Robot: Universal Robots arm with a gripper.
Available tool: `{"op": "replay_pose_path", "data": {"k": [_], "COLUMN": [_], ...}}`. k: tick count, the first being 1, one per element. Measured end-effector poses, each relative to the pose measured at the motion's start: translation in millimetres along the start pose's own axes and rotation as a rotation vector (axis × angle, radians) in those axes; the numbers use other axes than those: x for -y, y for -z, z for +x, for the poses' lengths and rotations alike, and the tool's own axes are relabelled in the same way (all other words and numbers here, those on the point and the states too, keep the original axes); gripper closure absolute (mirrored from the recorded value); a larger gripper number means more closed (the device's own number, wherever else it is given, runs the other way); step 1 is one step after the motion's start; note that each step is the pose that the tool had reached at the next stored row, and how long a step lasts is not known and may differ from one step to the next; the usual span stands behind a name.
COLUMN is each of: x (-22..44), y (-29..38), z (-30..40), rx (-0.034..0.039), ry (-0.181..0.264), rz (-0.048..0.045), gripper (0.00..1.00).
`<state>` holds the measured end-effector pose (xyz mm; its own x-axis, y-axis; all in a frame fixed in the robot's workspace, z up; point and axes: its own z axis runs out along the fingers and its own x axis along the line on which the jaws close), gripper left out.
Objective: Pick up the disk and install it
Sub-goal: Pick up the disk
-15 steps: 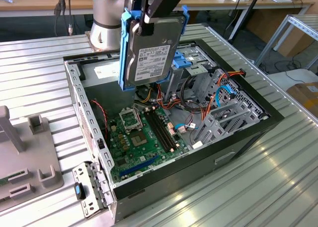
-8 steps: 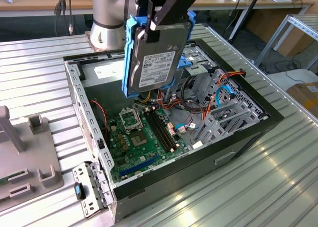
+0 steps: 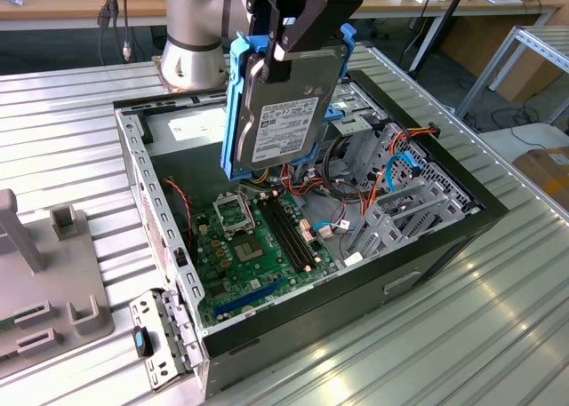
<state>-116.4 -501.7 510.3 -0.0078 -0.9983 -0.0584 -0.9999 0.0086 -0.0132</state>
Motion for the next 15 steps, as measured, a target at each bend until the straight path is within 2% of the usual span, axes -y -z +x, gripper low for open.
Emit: {"op": "replay_pose_path", "data": {"k": [5,10,12,15], "x": [1.9,6.3,6.3,15.6], "y": [0.0,0.4,0.4,0.1], "z": [0.2,7.9,7.9,7.9], "rx": [0.0000,0.0000,0.0000,0.0000], "ry": [0.000,0.000,0.000,0.000], "rz": [-0.0001,0.0001,0.0000,0.0000], "gripper": [0.64,0.64,0.64,0.64]}}
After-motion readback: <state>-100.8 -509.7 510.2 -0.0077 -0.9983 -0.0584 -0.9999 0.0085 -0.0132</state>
